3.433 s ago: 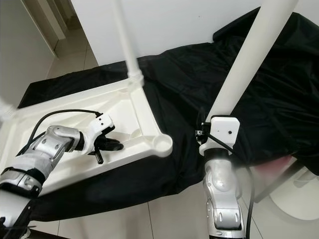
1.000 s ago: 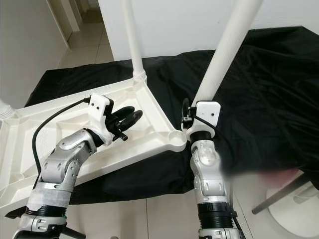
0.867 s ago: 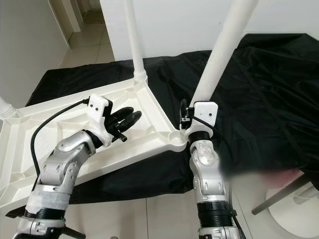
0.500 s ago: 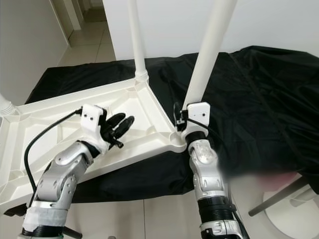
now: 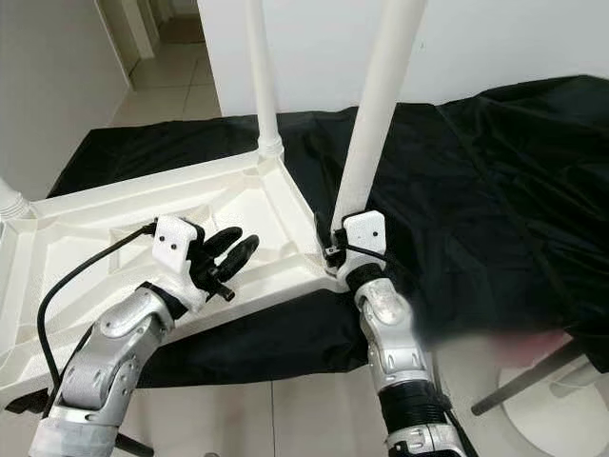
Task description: Building children table
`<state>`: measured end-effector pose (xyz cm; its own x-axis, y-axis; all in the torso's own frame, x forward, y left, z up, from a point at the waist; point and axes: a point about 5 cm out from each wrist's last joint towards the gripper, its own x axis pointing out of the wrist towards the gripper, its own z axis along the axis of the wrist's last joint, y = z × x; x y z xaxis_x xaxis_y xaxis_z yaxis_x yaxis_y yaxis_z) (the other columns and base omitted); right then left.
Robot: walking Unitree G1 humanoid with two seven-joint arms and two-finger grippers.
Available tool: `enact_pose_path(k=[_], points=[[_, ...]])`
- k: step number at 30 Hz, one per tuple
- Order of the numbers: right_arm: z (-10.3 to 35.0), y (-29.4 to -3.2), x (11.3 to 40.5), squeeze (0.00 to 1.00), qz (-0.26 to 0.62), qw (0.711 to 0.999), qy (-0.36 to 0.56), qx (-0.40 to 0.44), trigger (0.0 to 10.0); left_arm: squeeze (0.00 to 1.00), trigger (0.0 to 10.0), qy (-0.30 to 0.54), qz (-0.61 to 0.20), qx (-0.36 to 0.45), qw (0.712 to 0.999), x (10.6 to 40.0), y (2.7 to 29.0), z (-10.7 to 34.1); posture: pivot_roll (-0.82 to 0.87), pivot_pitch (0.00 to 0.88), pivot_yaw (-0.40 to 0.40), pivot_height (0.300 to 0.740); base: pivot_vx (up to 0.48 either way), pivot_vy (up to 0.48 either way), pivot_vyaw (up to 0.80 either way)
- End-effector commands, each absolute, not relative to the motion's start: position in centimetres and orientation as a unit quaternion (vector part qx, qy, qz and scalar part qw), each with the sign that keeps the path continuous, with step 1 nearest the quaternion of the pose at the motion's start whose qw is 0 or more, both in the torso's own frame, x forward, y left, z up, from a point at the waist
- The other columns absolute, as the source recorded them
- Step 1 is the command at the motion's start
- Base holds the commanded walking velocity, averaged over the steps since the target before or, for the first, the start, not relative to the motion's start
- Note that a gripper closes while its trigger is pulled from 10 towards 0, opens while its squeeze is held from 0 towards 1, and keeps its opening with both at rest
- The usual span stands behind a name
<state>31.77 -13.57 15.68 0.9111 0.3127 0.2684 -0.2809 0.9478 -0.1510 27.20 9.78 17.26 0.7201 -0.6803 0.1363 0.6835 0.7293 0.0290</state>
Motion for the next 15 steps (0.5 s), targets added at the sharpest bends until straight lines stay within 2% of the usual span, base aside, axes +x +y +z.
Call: enact_pose_path(k=[1,15], points=[[14.9,-13.3,31.5,0.00,0.169,0.974,-0.136,-0.062,10.0,0.00,10.0,-0.064,-0.414,0.008,0.908,26.6,9.5,16.9,0.01,0.029,0.067,0.740,0.000,0.000,0.00],[13.9,-13.4,30.7,0.00,0.229,0.957,-0.133,-0.120,10.0,0.00,10.0,-0.052,-0.435,0.021,0.899,26.0,9.3,16.4,0.00,0.037,0.080,0.740,0.000,0.000,0.00]])
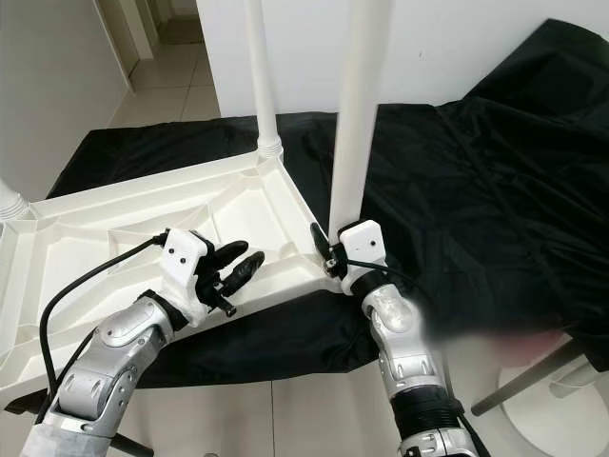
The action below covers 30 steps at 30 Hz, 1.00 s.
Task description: Building children table
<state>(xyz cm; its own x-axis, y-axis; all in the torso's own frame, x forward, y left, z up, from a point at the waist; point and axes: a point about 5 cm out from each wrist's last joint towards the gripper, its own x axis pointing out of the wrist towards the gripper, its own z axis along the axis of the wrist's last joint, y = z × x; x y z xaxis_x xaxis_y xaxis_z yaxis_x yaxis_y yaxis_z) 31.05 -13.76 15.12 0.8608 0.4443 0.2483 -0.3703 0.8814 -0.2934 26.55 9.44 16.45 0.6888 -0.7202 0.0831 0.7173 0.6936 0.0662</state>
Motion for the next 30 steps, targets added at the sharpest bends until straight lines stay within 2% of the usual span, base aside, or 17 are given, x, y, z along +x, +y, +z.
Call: enact_pose_path(k=[1,7,19,30], points=[[13.8,-13.4,30.7,0.00,0.235,0.955,-0.132,-0.121,10.0,0.00,10.0,-0.050,-0.437,0.021,0.898,25.9,9.2,16.4,0.00,0.037,0.080,0.740,0.000,0.000,0.00],[13.2,-13.4,30.7,0.00,0.251,0.952,-0.121,-0.128,10.0,0.00,10.0,-0.048,-0.437,0.027,0.898,25.9,9.1,16.3,0.01,0.040,0.086,0.740,0.000,0.000,0.00],[12.0,-14.3,32.1,0.00,0.231,0.972,-0.033,-0.030,10.0,0.00,10.0,-0.048,-0.438,0.028,0.897,25.6,9.1,16.5,0.02,0.053,0.086,0.740,0.000,0.000,0.00],[12.1,-14.3,32.7,0.00,0.240,0.971,-0.011,-0.017,10.0,0.00,10.0,-0.045,-0.436,0.025,0.898,25.5,9.1,16.5,0.02,0.066,0.084,0.740,0.000,0.000,0.00]])
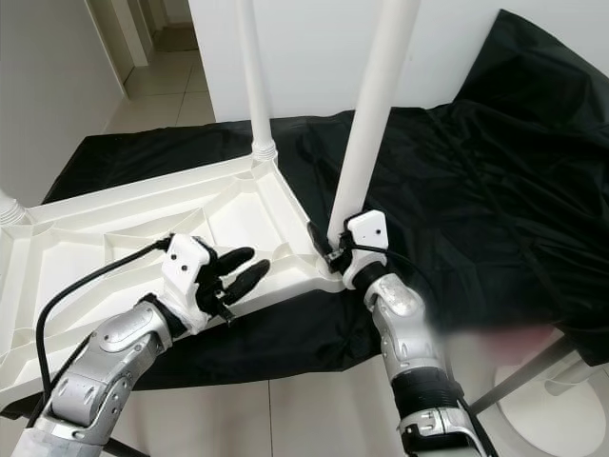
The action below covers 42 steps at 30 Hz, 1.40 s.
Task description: Building children table
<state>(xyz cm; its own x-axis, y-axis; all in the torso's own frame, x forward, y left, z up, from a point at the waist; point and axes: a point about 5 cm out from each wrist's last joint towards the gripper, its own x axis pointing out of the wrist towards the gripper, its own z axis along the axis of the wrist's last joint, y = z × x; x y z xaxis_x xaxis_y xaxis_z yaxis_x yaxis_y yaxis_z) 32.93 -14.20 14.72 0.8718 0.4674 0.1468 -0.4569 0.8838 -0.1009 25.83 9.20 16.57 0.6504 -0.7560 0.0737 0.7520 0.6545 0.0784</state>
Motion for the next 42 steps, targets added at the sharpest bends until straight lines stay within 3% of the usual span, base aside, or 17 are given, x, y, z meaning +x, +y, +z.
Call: enact_pose_path(k=[1,24,31,32,35,42], points=[[12.1,-14.3,32.7,0.00,0.240,0.971,-0.011,-0.017,10.0,0.00,10.0,-0.045,-0.436,0.025,0.898,25.5,9.1,16.5,0.02,0.066,0.084,0.740,0.000,0.000,0.00],[11.8,-15.1,34.0,0.00,0.226,0.971,0.064,-0.030,10.0,0.00,10.0,-0.044,-0.434,0.019,0.899,25.3,8.9,16.6,0.02,0.073,0.070,0.740,0.000,0.000,0.00],[11.8,-14.5,33.2,0.00,0.154,0.987,0.044,0.019,10.0,0.00,10.0,-0.045,-0.434,0.018,0.899,25.3,8.8,16.5,0.02,0.057,0.056,0.740,0.000,0.000,0.00],[11.9,-14.0,33.0,0.00,0.105,0.993,0.042,0.041,10.0,0.00,10.0,-0.045,-0.436,0.016,0.899,25.2,8.8,16.4,0.02,0.053,0.054,0.740,0.000,0.000,0.00],[12.0,-13.5,32.7,0.00,0.068,0.995,0.037,0.057,10.0,0.00,10.0,-0.046,-0.437,0.015,0.898,25.3,8.7,16.4,0.01,0.045,0.050,0.740,0.000,0.000,0.00],[12.2,-12.6,31.9,0.00,-0.017,0.998,0.030,0.061,10.0,0.00,10.0,-0.047,-0.438,0.013,0.898,25.4,8.5,16.4,0.01,0.026,0.044,0.740,0.000,0.000,0.00]])
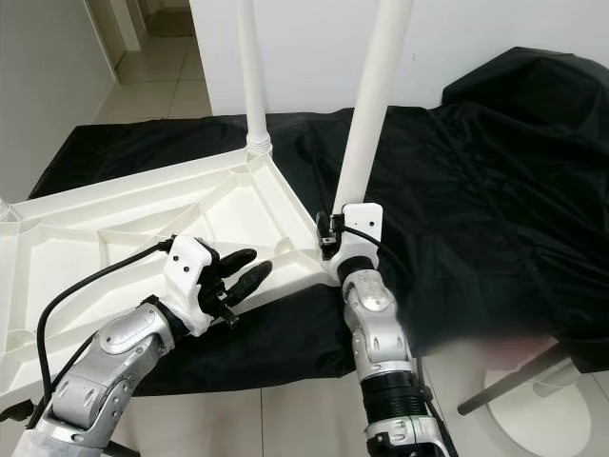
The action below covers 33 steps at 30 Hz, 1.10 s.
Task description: Building children table
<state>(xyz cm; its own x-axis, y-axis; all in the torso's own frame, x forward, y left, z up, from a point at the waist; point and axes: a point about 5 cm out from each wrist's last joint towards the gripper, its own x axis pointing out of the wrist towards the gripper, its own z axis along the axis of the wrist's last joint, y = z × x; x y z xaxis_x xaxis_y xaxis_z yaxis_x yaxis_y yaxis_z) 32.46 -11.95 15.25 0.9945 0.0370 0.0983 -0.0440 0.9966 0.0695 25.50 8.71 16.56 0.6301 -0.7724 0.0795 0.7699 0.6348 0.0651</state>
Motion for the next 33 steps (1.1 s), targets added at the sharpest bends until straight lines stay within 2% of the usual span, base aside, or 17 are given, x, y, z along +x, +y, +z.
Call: enact_pose_path(k=[1,7,12,13,16,17,22,23,25,26,29,33], points=[[12.3,-12.2,31.5,0.00,-0.044,0.997,0.026,0.065,10.0,0.00,10.0,-0.048,-0.438,0.013,0.898,25.5,8.5,16.4,0.00,0.012,0.040,0.740,0.000,0.000,0.00],[12.4,-11.3,30.3,0.00,-0.115,0.989,0.024,0.094,10.0,0.00,10.0,-0.051,-0.440,0.012,0.896,25.6,8.4,16.4,0.00,0.007,0.038,0.740,0.000,0.000,0.00],[13.7,-11.2,30.4,0.00,-0.085,0.992,-0.018,0.086,10.0,0.00,10.0,-0.053,-0.445,0.009,0.894,25.5,8.2,16.4,0.00,0.004,0.033,0.740,0.000,0.000,0.00],[14.1,-11.4,30.5,0.62,-0.076,0.993,-0.033,0.088,10.0,0.00,10.0,-0.053,-0.446,0.007,0.893,25.4,8.2,16.4,0.00,0.002,0.034,0.740,0.000,0.000,0.00],[14.3,-11.5,30.5,0.62,-0.069,0.993,-0.043,0.089,10.0,0.00,10.0,-0.053,-0.447,0.006,0.893,25.4,8.1,16.4,0.00,0.002,0.033,0.740,0.000,0.000,0.00],[14.8,-11.7,30.5,1.00,-0.056,0.993,-0.061,0.084,10.0,0.00,10.0,-0.053,-0.449,0.007,0.892,25.3,8.1,16.3,0.00,0.000,0.031,0.740,0.000,0.000,0.00],[15.1,-12.2,30.7,1.00,-0.048,0.993,-0.072,0.076,10.0,0.00,10.0,-0.053,-0.451,0.008,0.891,25.3,8.0,16.3,0.00,0.000,0.030,0.740,0.000,0.000,0.00],[15.3,-13.1,31.1,0.99,-0.009,0.995,-0.078,0.064,10.0,0.00,10.0,-0.054,-0.451,0.009,0.891,25.3,7.9,16.3,0.00,0.000,0.029,0.740,0.000,0.000,0.00],[15.3,-13.4,31.3,0.99,0.008,0.995,-0.077,0.060,10.0,0.00,10.0,-0.054,-0.451,0.008,0.891,25.3,7.9,16.3,0.00,0.000,0.029,0.740,0.000,0.000,0.00],[15.3,-13.7,31.4,0.00,0.036,0.995,-0.076,0.051,10.0,0.00,10.0,-0.055,-0.452,0.008,0.891,25.3,7.8,16.3,0.00,0.000,0.030,0.740,0.000,0.000,0.00],[15.2,-13.8,31.5,0.00,0.052,0.995,-0.075,0.045,10.0,0.00,10.0,-0.055,-0.452,0.008,0.890,25.3,7.8,16.3,0.00,0.000,0.030,0.740,0.000,0.000,0.00],[15.2,-14.8,32.0,0.00,0.134,0.988,-0.075,0.013,10.0,0.00,10.0,-0.052,-0.455,0.015,0.889,25.3,7.5,16.2,-0.01,0.000,0.035,0.740,0.000,0.000,0.00]])
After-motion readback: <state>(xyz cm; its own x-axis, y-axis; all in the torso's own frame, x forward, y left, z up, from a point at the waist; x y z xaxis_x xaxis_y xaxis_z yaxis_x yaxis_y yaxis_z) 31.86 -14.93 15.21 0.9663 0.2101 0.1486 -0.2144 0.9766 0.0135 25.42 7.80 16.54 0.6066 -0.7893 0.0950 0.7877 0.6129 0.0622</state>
